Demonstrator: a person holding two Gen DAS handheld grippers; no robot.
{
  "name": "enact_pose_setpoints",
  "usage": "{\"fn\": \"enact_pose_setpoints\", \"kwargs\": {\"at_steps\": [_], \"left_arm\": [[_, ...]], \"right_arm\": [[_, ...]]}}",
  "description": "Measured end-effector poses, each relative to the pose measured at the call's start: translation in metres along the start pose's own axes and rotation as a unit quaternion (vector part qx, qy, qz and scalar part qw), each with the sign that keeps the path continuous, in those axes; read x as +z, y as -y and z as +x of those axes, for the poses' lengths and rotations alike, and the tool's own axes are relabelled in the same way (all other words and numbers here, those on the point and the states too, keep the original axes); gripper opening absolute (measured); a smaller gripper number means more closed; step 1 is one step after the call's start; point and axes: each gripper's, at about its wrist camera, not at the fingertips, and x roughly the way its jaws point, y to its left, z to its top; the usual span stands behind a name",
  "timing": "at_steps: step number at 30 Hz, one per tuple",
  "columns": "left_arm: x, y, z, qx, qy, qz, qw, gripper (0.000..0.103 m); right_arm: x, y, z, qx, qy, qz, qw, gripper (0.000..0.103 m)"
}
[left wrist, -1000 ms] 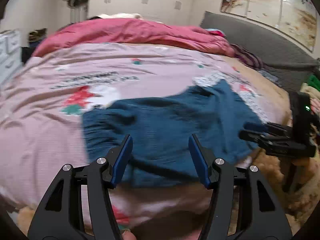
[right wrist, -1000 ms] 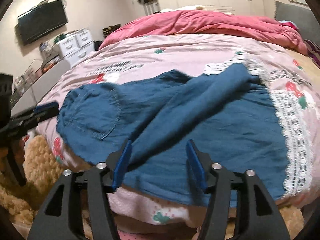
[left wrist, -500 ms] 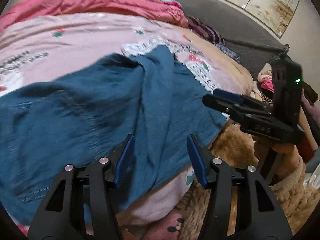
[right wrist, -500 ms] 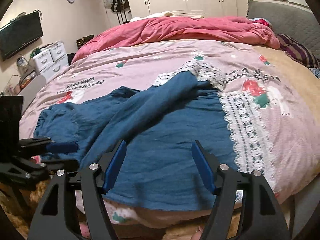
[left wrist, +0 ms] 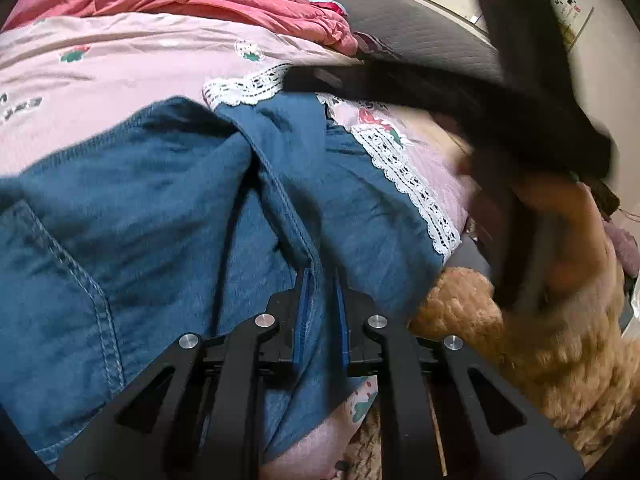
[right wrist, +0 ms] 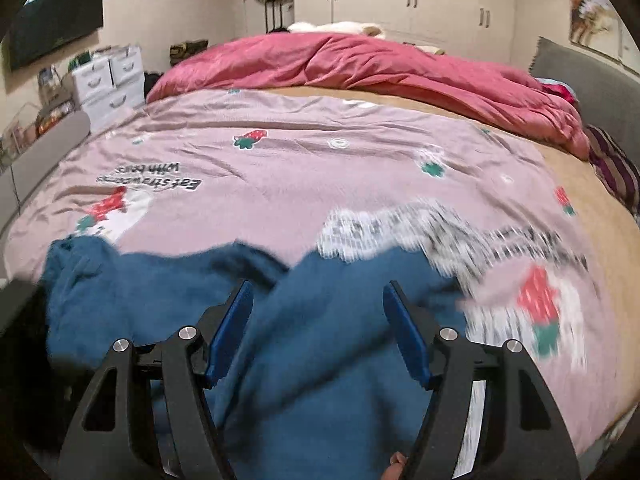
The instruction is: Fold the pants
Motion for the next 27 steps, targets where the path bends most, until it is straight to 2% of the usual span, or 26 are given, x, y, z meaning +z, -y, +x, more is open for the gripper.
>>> {"fn": "enact_pose_setpoints", "kwargs": {"at_steps": [3, 5, 8, 11, 13, 14, 15, 16, 17, 23, 27], "left_arm": [[-0.002, -0.003, 0.001, -0.008, 0.002, -0.005, 0.9999, 0.006], [-0.003, -0.005, 0.0, -0.013, 0.004, -0.008, 0.9999, 0.006], [-0.003, -0.005, -0.002, -0.017, 0.004, -0.008, 0.9998, 0.006], [-0.002, -0.009, -0.004, -0.018, 0.003, -0.008, 0.9998, 0.006], [0.0, -0.012, -0.004, -0.018, 0.001, -0.009, 0.9998, 0.006], [0.0, -0.013, -0.004, -0.017, 0.001, -0.008, 0.9998, 0.006], [0.001, -0.013, -0.004, -0.015, 0.0, -0.007, 0.9999, 0.006], [0.001, -0.013, -0.005, -0.013, 0.001, -0.006, 0.9999, 0.006], [0.002, -0.012, -0.004, -0.01, 0.002, -0.003, 0.9999, 0.006], [0.003, -0.009, -0.006, 0.001, 0.005, 0.001, 1.0, 0.006], [0.002, -0.004, -0.004, 0.021, 0.013, 0.016, 0.9996, 0.006]], "right_arm": [[0.02, -0.001, 0.037, -0.021, -0.031, -0.012, 0.999, 0.066], [0.03, -0.003, 0.066, -0.051, -0.059, -0.018, 0.997, 0.066], [0.038, -0.003, 0.098, -0.045, -0.089, -0.004, 0.995, 0.065], [0.043, -0.003, 0.12, -0.075, -0.106, -0.009, 0.991, 0.062], [0.043, 0.002, 0.129, -0.084, -0.114, -0.003, 0.99, 0.052], [0.043, 0.005, 0.131, -0.084, -0.115, 0.001, 0.99, 0.042], [0.042, 0.01, 0.131, -0.086, -0.113, 0.005, 0.99, 0.029], [0.042, 0.014, 0.129, -0.086, -0.109, 0.007, 0.99, 0.022], [0.041, 0.019, 0.125, -0.086, -0.104, 0.012, 0.991, 0.011], [0.026, 0.061, 0.071, -0.047, -0.045, 0.101, 0.993, 0.01], [-0.001, 0.094, 0.016, -0.024, 0.004, 0.171, 0.985, 0.01]]}}
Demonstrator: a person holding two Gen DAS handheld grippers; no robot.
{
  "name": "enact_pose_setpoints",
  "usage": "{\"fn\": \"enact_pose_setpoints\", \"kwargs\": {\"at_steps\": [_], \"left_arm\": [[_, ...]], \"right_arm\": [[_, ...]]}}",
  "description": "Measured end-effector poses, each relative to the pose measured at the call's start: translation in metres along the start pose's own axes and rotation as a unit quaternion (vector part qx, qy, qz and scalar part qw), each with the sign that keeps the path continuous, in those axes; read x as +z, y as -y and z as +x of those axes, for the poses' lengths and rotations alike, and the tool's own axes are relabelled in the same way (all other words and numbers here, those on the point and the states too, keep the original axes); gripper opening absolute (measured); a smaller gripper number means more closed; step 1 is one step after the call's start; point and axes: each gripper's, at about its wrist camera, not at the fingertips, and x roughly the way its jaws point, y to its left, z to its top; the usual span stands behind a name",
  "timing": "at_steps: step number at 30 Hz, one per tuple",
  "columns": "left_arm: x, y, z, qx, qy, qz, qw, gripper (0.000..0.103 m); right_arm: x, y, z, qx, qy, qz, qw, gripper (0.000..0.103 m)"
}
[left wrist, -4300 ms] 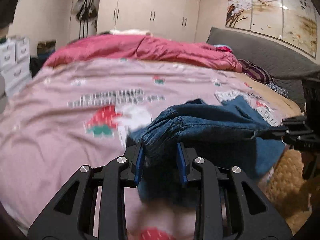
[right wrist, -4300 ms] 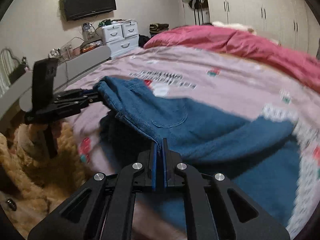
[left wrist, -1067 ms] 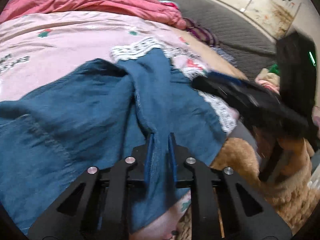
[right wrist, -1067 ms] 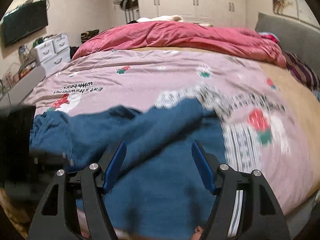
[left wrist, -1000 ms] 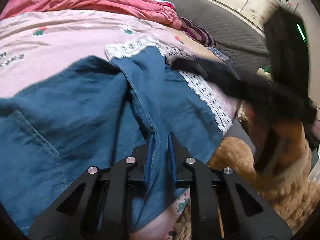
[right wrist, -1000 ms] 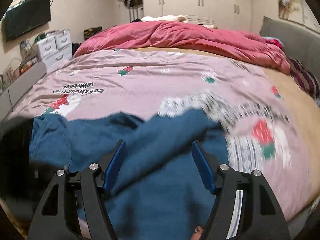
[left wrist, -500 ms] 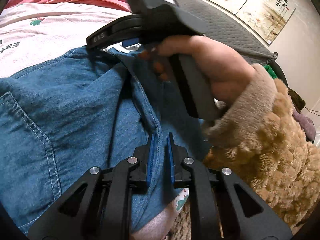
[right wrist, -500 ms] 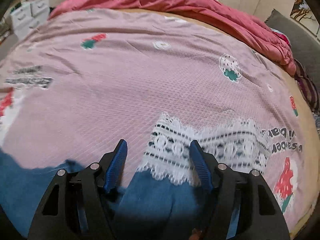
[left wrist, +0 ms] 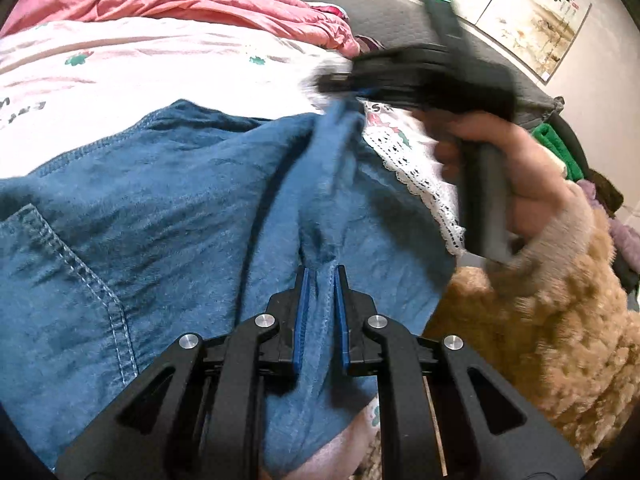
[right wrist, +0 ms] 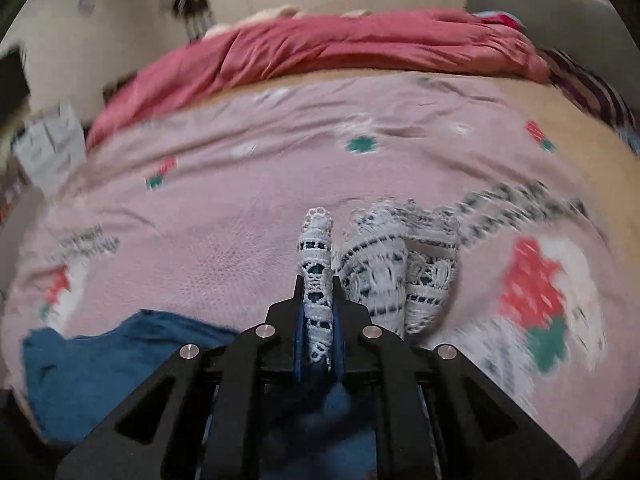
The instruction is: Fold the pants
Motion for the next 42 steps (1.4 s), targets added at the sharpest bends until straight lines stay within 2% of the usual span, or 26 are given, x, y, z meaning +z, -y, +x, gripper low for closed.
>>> {"fn": "enact_pose_setpoints", "kwargs": {"at_steps": [3, 7, 11, 15, 17, 20, 21, 23, 24, 25, 26, 33, 37, 42], "left_arm": [[0.001, 0.011, -0.003, 0.029, 0.014, 0.031, 0.999, 0.0], [0.002, 0.018, -0.02, 0.027, 0.032, 0.052, 0.9977, 0.0], [0.004, 0.019, -0.031, 0.023, 0.031, 0.059, 0.9975, 0.0], [0.001, 0.019, -0.025, 0.02, 0.021, 0.062, 0.9977, 0.0], [0.0, 0.019, -0.02, 0.02, 0.014, 0.06, 0.9979, 0.0], [-0.005, 0.016, -0.017, 0.026, 0.009, 0.063, 0.9976, 0.0], [-0.006, 0.017, -0.016, 0.028, 0.008, 0.063, 0.9976, 0.0], [-0.008, 0.017, -0.014, 0.033, 0.006, 0.066, 0.9973, 0.0], [-0.008, 0.017, -0.014, 0.035, 0.005, 0.066, 0.9972, 0.0], [-0.009, 0.017, -0.014, 0.033, 0.005, 0.067, 0.9972, 0.0], [-0.009, 0.018, -0.016, 0.033, 0.005, 0.069, 0.9971, 0.0], [-0.019, 0.025, -0.04, 0.014, 0.012, 0.105, 0.9943, 0.0], [-0.029, 0.032, -0.036, 0.011, -0.004, 0.129, 0.9916, 0.0], [-0.038, 0.032, -0.029, 0.006, -0.019, 0.129, 0.9914, 0.0]], "right_arm": [[-0.012, 0.023, -0.033, -0.001, 0.027, 0.037, 0.999, 0.01], [-0.044, 0.062, -0.075, 0.02, 0.046, 0.106, 0.993, 0.01], [-0.083, 0.082, -0.097, 0.034, 0.044, 0.15, 0.987, 0.01], [-0.121, 0.095, -0.103, 0.052, 0.018, 0.192, 0.98, 0.013], [-0.132, 0.1, -0.104, 0.063, 0.011, 0.208, 0.976, 0.02], [-0.14, 0.106, -0.107, 0.073, 0.015, 0.224, 0.972, 0.04], [-0.142, 0.109, -0.11, 0.076, 0.021, 0.232, 0.969, 0.041], [-0.145, 0.113, -0.113, 0.082, 0.027, 0.241, 0.967, 0.041], [-0.146, 0.116, -0.113, 0.082, 0.028, 0.244, 0.966, 0.036], [-0.146, 0.117, -0.112, 0.079, 0.025, 0.242, 0.967, 0.028], [-0.147, 0.118, -0.111, 0.076, 0.023, 0.238, 0.968, 0.013], [-0.154, 0.12, -0.123, 0.069, 0.017, 0.213, 0.974, 0.013], [-0.16, 0.116, -0.116, 0.037, -0.008, 0.185, 0.982, 0.013], [-0.164, 0.113, -0.11, 0.002, -0.02, 0.162, 0.987, 0.015]]}}
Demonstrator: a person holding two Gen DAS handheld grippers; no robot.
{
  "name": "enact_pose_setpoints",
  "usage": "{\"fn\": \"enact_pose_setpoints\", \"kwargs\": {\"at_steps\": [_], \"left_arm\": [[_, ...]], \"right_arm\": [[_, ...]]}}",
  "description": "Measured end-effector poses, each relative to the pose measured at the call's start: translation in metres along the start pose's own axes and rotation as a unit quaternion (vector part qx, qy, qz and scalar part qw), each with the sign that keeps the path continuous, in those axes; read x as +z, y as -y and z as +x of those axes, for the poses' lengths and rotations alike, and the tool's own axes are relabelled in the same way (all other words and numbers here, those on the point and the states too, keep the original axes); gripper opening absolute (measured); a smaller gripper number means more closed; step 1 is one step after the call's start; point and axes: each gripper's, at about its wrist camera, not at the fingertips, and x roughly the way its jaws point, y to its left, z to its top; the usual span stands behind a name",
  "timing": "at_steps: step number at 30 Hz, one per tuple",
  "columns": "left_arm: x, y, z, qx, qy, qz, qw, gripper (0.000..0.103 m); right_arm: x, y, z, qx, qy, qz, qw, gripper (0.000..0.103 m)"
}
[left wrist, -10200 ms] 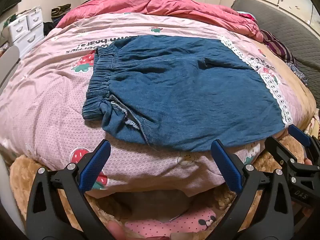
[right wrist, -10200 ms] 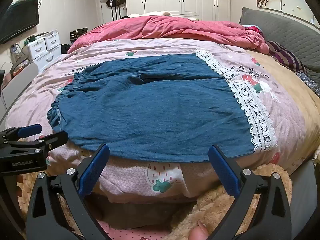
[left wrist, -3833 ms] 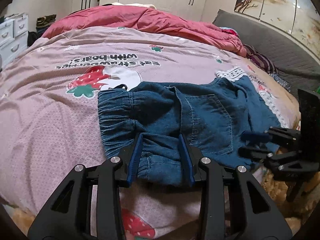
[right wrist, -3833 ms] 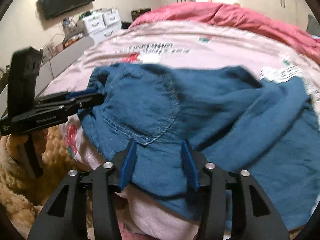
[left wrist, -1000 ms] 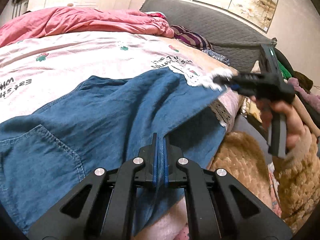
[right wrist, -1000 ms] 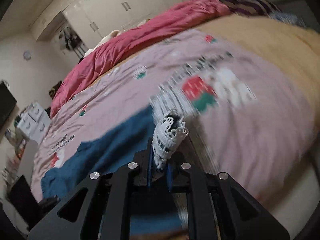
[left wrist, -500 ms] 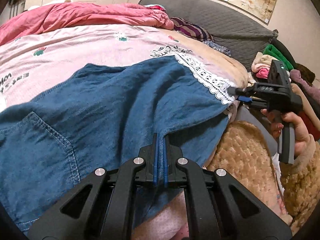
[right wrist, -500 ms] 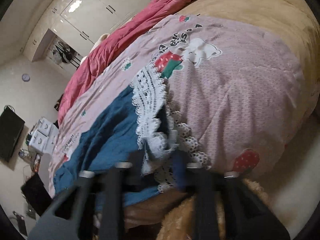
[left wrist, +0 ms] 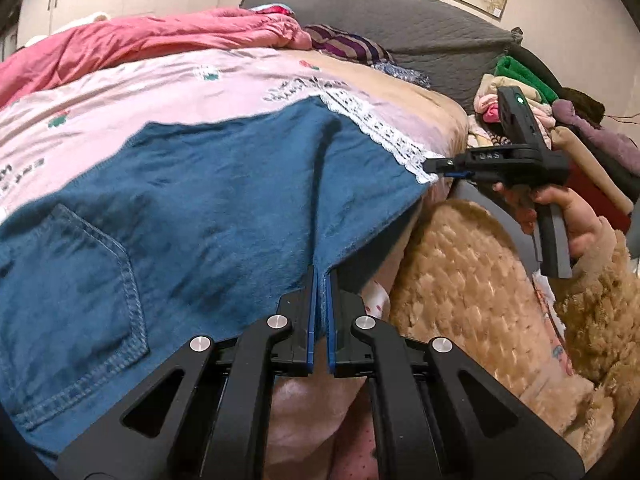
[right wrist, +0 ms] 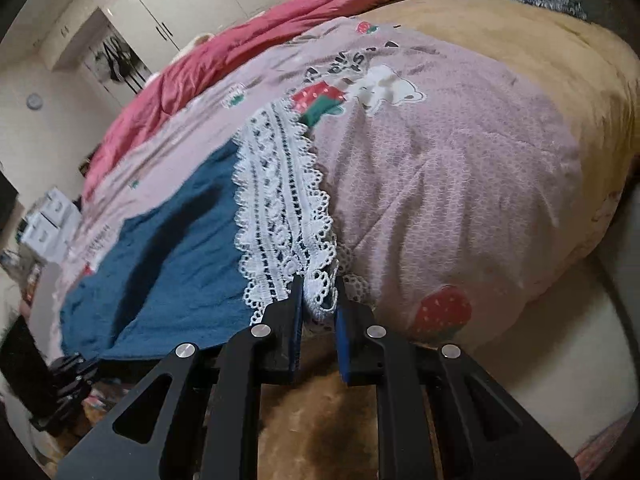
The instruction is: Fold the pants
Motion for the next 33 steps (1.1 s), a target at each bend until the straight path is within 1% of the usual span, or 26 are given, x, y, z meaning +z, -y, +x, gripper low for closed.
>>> {"fn": "enact_pose_setpoints", "kwargs": {"at_steps": [1, 3, 4, 8, 9, 10, 11, 12, 13, 15, 17, 18, 19, 20, 21, 22, 23, 24, 25, 26, 27, 28, 30, 31, 32, 33], "left_arm": [[-0.001, 0.001, 0.002, 0.003, -0.004, 0.002, 1.0, 0.0], [-0.004, -0.001, 0.01, 0.01, -0.018, 0.0, 0.9998, 0.001], [-0.005, -0.003, 0.015, 0.016, -0.024, -0.004, 0.9996, 0.002], [-0.009, -0.006, 0.015, 0.009, -0.026, -0.014, 0.9995, 0.003], [-0.01, -0.006, 0.013, 0.008, -0.025, -0.015, 0.9996, 0.005], [-0.011, -0.005, 0.011, 0.007, -0.023, -0.015, 0.9996, 0.01], [-0.012, -0.005, 0.008, 0.007, -0.02, -0.017, 0.9996, 0.019], [-0.012, -0.005, 0.005, 0.009, -0.017, -0.02, 0.9996, 0.025], [-0.013, -0.004, 0.0, 0.013, -0.014, -0.024, 0.9995, 0.033], [-0.015, -0.007, -0.016, 0.019, 0.001, -0.039, 0.9991, 0.038], [-0.015, -0.014, -0.037, 0.038, 0.022, -0.06, 0.9972, 0.048], [-0.016, -0.019, -0.051, 0.052, 0.038, -0.076, 0.9951, 0.051], [-0.017, -0.028, -0.068, 0.071, 0.056, -0.097, 0.9912, 0.054], [-0.018, -0.033, -0.078, 0.082, 0.066, -0.11, 0.9884, 0.056], [-0.021, -0.044, -0.095, 0.105, 0.083, -0.136, 0.9817, 0.057], [-0.023, -0.052, -0.106, 0.125, 0.091, -0.152, 0.9761, 0.059], [-0.026, -0.063, -0.121, 0.162, 0.101, -0.177, 0.9656, 0.063], [-0.031, -0.076, -0.136, 0.2, 0.111, -0.203, 0.9522, 0.067], [-0.032, -0.082, -0.142, 0.216, 0.115, -0.215, 0.9452, 0.078], [-0.036, -0.096, -0.15, 0.235, 0.117, -0.237, 0.9354, 0.081], [-0.039, -0.105, -0.153, 0.242, 0.115, -0.251, 0.93, 0.081], [-0.042, -0.116, -0.155, 0.255, 0.113, -0.27, 0.9218, 0.081], [-0.047, -0.131, -0.153, 0.26, 0.105, -0.293, 0.9141, 0.081], [-0.05, -0.138, -0.148, 0.254, 0.1, -0.308, 0.9114, 0.081], [-0.05, -0.14, -0.144, 0.245, 0.1, -0.314, 0.9118, 0.081], [-0.051, -0.144, -0.141, 0.232, 0.1, -0.319, 0.9135, 0.075]], "right_arm": [[-0.001, 0.0, 0.003, -0.01, -0.004, -0.003, 1.0, 0.017], [-0.002, -0.002, 0.01, -0.045, -0.012, -0.021, 0.999, 0.035], [-0.003, -0.003, 0.011, -0.06, -0.011, -0.032, 0.998, 0.037], [-0.007, -0.004, -0.007, -0.063, 0.015, -0.034, 0.997, 0.042], [-0.008, -0.008, -0.018, -0.069, 0.032, -0.042, 0.996, 0.043], [-0.009, -0.012, -0.023, -0.07, 0.042, -0.051, 0.995, 0.043], [-0.01, -0.017, -0.028, -0.068, 0.049, -0.061, 0.995, 0.046], [-0.012, -0.027, -0.033, -0.054, 0.052, -0.08, 0.994, 0.048], [-0.012, -0.034, -0.034, -0.044, 0.051, -0.093, 0.993, 0.049], [-0.015, -0.053, -0.033, -0.018, 0.048, -0.125, 0.991, 0.05], [-0.017, -0.077, -0.022, 0.018, 0.033, -0.159, 0.987, 0.05], [-0.021, -0.092, -0.012, 0.04, 0.019, -0.179, 0.983, 0.05], [-0.023, -0.101, -0.006, 0.051, 0.01, -0.19, 0.98, 0.05], [-0.027, -0.114, 0.004, 0.061, -0.002, -0.204, 0.977, 0.05], [-0.028, -0.123, 0.011, 0.068, -0.011, -0.214, 0.974, 0.05], [-0.033, -0.135, 0.021, 0.081, -0.024, -0.229, 0.97, 0.05], [-0.036, -0.142, 0.026, 0.085, -0.032, -0.238, 0.967, 0.05], [-0.04, -0.149, 0.032, 0.085, -0.039, -0.247, 0.964, 0.051], [-0.044, -0.155, 0.04, 0.081, -0.051, -0.255, 0.962, 0.053], [-0.047, -0.157, 0.046, 0.075, -0.059, -0.258, 0.961, 0.055], [-0.048, -0.156, 0.05, 0.071, -0.062, -0.258, 0.961, 0.055], [-0.048, -0.155, 0.051, 0.073, -0.06, -0.255, 0.962, 0.055], [-0.045, -0.153, 0.044, 0.08, -0.057, -0.244, 0.965, 0.055], [-0.044, -0.15, 0.041, 0.079, -0.055, -0.24, 0.966, 0.055], [-0.042, -0.148, 0.039, 0.075, -0.051, -0.237, 0.967, 0.055], [-0.042, -0.146, 0.039, 0.072, -0.05, -0.236, 0.968, 0.055]]}}
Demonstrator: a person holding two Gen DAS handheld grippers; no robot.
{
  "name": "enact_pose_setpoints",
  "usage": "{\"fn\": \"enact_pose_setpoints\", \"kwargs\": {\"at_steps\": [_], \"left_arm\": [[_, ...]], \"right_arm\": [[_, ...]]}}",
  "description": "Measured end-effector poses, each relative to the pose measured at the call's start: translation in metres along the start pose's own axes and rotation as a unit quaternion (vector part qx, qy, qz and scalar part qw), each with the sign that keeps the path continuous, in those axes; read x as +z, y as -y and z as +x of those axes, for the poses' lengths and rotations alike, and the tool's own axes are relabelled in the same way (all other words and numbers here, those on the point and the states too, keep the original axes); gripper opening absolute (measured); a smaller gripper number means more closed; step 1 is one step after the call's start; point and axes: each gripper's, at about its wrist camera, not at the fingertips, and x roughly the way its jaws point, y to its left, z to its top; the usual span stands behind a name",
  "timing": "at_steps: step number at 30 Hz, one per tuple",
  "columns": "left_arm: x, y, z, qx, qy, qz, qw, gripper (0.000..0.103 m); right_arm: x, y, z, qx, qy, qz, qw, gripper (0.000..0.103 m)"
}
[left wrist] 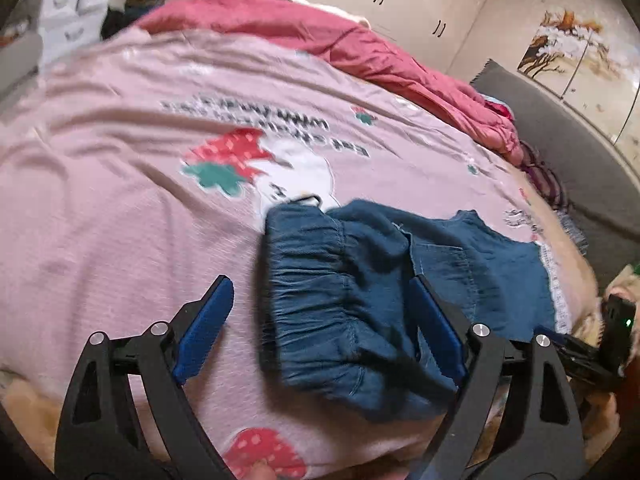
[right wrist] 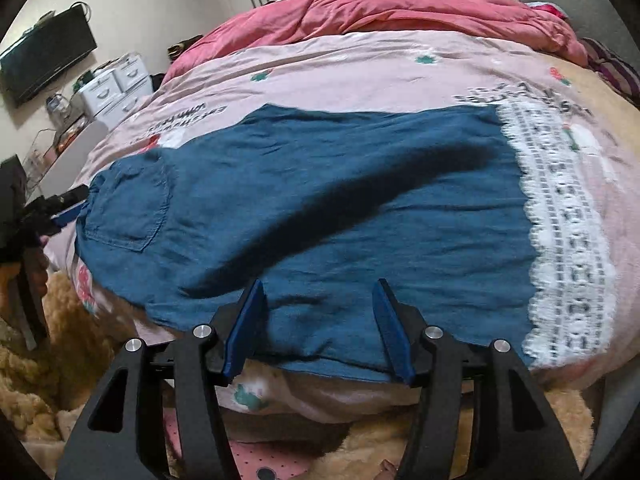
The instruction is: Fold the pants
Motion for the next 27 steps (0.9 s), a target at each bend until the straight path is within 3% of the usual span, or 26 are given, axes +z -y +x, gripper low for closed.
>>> {"fn": "enact_pose_setpoints", "kwargs": {"at_steps": [1, 2, 4, 6, 7, 9, 12, 18, 20, 22, 25, 27], "left_arm": [[0.0, 0.001, 0.006, -0.009, -0.008, -0.008, 0.9999, 0.051], [-0.001, 0.003, 0.013, -0.001, -0.01, -0.01, 0.9999, 0.035], [0.004, 0.009, 0.015, 0.014, -0.002, 0.006, 0.9999, 0.029], [0.014, 0.01, 0.005, 0.006, 0.013, 0.009, 0.9999, 0.024], [0.021, 0.009, -0.001, 0.01, 0.023, 0.015, 0.9996, 0.017], [0.028, 0.001, -0.007, 0.02, 0.032, 0.014, 0.9992, 0.017], [0.026, -0.012, 0.007, 0.034, 0.004, 0.009, 0.9994, 0.019], [0.012, -0.032, 0.018, 0.036, 0.0, -0.01, 0.9993, 0.038], [0.014, -0.035, 0.009, 0.038, 0.003, -0.018, 0.9991, 0.05], [0.015, -0.035, -0.003, 0.033, 0.013, -0.026, 0.999, 0.055], [0.014, -0.021, -0.031, 0.059, 0.041, -0.007, 0.9974, 0.055], [0.015, -0.006, -0.045, 0.058, 0.052, 0.016, 0.9969, 0.055]], "right_arm": [[0.0, 0.003, 0.0, -0.003, -0.001, 0.003, 1.0, 0.055], [-0.002, 0.005, 0.0, -0.004, -0.003, 0.007, 1.0, 0.056], [-0.004, 0.006, 0.004, -0.005, -0.011, 0.007, 1.0, 0.056], [-0.006, 0.001, 0.005, -0.012, -0.015, -0.006, 1.0, 0.058], [-0.007, 0.0, 0.006, -0.012, -0.016, -0.009, 1.0, 0.059], [-0.009, -0.002, 0.008, -0.012, -0.018, -0.009, 1.0, 0.061], [-0.01, -0.003, 0.012, -0.017, -0.018, -0.012, 1.0, 0.063], [-0.013, -0.009, 0.016, -0.028, -0.019, -0.031, 0.999, 0.067], [-0.013, -0.009, 0.015, -0.026, -0.021, -0.033, 0.999, 0.067], [-0.012, -0.006, 0.006, -0.017, -0.014, -0.027, 0.999, 0.066], [-0.013, 0.006, -0.012, -0.015, 0.01, -0.009, 1.0, 0.066], [-0.014, 0.012, -0.02, -0.025, 0.019, -0.002, 0.999, 0.066]]}}
